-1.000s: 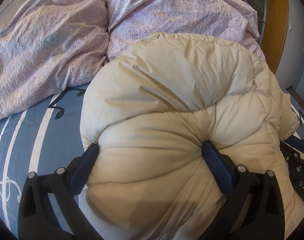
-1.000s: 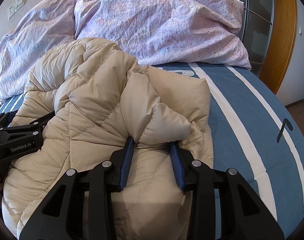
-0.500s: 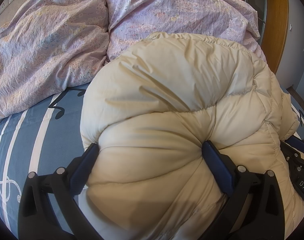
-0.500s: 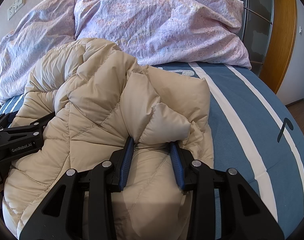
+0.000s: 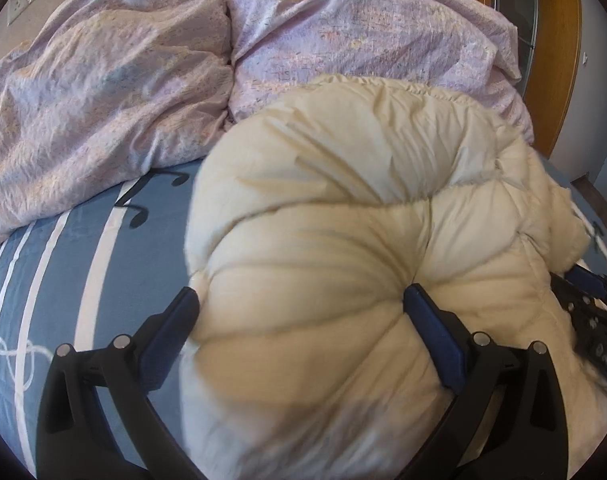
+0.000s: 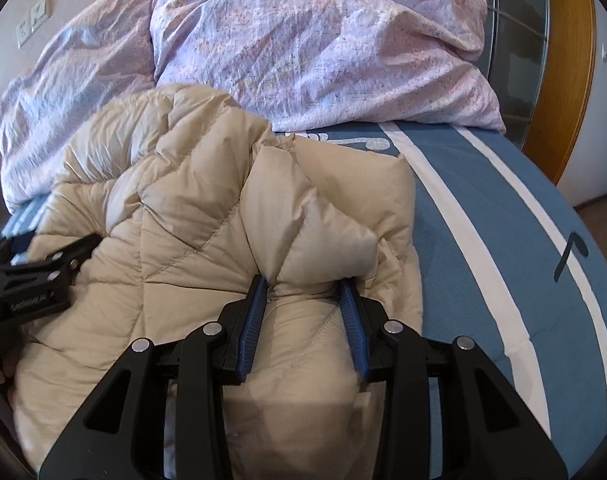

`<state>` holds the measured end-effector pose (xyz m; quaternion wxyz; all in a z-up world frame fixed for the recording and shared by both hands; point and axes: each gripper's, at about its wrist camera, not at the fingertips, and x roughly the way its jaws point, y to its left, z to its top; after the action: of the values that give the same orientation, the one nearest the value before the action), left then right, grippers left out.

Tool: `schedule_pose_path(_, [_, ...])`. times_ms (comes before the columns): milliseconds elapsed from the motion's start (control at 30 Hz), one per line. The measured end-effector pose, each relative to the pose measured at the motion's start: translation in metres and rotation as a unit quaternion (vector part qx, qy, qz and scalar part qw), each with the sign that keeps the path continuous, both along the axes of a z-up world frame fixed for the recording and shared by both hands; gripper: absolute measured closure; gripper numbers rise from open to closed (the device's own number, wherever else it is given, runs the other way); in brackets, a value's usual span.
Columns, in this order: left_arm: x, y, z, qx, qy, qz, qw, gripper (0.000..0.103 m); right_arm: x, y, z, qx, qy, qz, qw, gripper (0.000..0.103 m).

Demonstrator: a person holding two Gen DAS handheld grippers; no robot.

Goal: Fold large clothes

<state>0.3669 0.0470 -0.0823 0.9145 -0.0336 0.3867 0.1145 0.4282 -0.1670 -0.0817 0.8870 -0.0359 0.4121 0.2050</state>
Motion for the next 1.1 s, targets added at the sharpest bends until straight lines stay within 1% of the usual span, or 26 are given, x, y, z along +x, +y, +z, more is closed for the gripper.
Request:
schedule_pose_path(67, [-0.012,0.003,0.006,-0.003,-0.003,-0.003,1.0,0.002,-0.002,-0.011,0.008,0.029,0.017,-0.001,0.999,0.046])
schedule_pose_path(100, [-0.021,0.006,0.01,-0.002,-0.006,-0.005,1.0,0.002,-0.003,-0.017,0.011,0.041,0.026,-0.005,0.999,0.03])
schedule_pose_path(133, [-0.025,0.006,0.012,0.0,-0.007,-0.006,1.0,0.002,-0.004,-0.025,0.015,0.055,0.036,-0.017,0.998,0.021])
schedule_pose_path(200, [-0.035,0.008,0.016,0.004,-0.008,-0.009,0.9999,0.002,-0.004,-0.038,0.018,0.084,0.054,-0.026,0.995,0.021])
schedule_pose_path(267, [-0.042,0.007,0.016,0.006,-0.006,-0.013,0.9999,0.002,0.001,-0.048,0.015,0.112,0.088,-0.029,0.989,0.021])
schedule_pose_path(300, [-0.044,0.007,0.014,0.007,-0.002,-0.015,0.9999,0.002,0.004,-0.052,0.01,0.129,0.112,-0.034,0.985,0.02])
schedule_pose_path(333, [-0.046,0.005,0.012,0.008,0.001,-0.015,0.9999,0.002,0.007,-0.054,0.007,0.139,0.127,-0.037,0.981,0.02])
schedule_pose_path(367, [-0.048,0.005,0.009,0.004,0.005,-0.015,0.9999,0.002,0.011,-0.056,0.002,0.158,0.151,-0.039,0.975,0.019])
schedule_pose_path(400, [-0.048,0.004,0.006,-0.003,0.008,-0.015,0.9999,0.002,0.014,-0.058,-0.003,0.174,0.171,-0.041,0.969,0.017])
schedule_pose_path(500, [-0.05,0.005,-0.002,-0.031,0.016,-0.013,0.9993,0.002,0.019,-0.058,-0.012,0.199,0.201,-0.047,0.958,0.013])
schedule_pose_path(667, [-0.048,0.013,-0.017,-0.107,0.031,-0.008,0.9937,0.002,0.027,-0.057,-0.017,0.203,0.221,-0.058,0.952,0.006])
schedule_pose_path(733, [-0.047,0.012,-0.021,-0.115,0.033,-0.008,0.9928,0.002,0.029,-0.058,-0.019,0.203,0.221,-0.067,0.951,0.002])
schedule_pose_path(833, [-0.046,0.007,-0.023,-0.11,0.034,-0.01,0.9933,0.002,0.03,-0.058,-0.026,0.208,0.234,-0.058,0.948,0.001])
schedule_pose_path(867, [-0.046,0.005,-0.023,-0.106,0.034,-0.011,0.9938,0.002,0.029,-0.056,-0.025,0.208,0.227,-0.053,0.95,0.001])
schedule_pose_path(933, [-0.046,0.004,-0.021,-0.1,0.033,-0.012,0.9944,0.002,0.028,-0.052,-0.027,0.218,0.229,-0.038,0.948,0.002])
schedule_pose_path(967, [-0.047,0.005,-0.019,-0.098,0.033,-0.012,0.9946,0.002,0.028,-0.051,-0.027,0.223,0.229,-0.033,0.947,0.008])
schedule_pose_path(1000, [-0.048,0.006,-0.017,-0.096,0.032,-0.011,0.9948,0.002,0.028,-0.048,-0.029,0.228,0.232,-0.024,0.945,0.023])
schedule_pose_path(1033, [-0.049,0.006,-0.014,-0.094,0.03,-0.01,0.9951,0.002,0.029,-0.045,-0.032,0.239,0.244,-0.015,0.94,0.032])
schedule_pose_path(1067, [-0.051,0.009,-0.011,-0.093,0.027,-0.01,0.9953,0.003,0.031,-0.044,-0.034,0.246,0.246,-0.016,0.937,0.036])
schedule_pose_path(1100, [-0.052,0.011,-0.007,-0.093,0.024,-0.012,0.9953,0.003,0.031,-0.043,-0.034,0.25,0.244,-0.013,0.937,0.046])
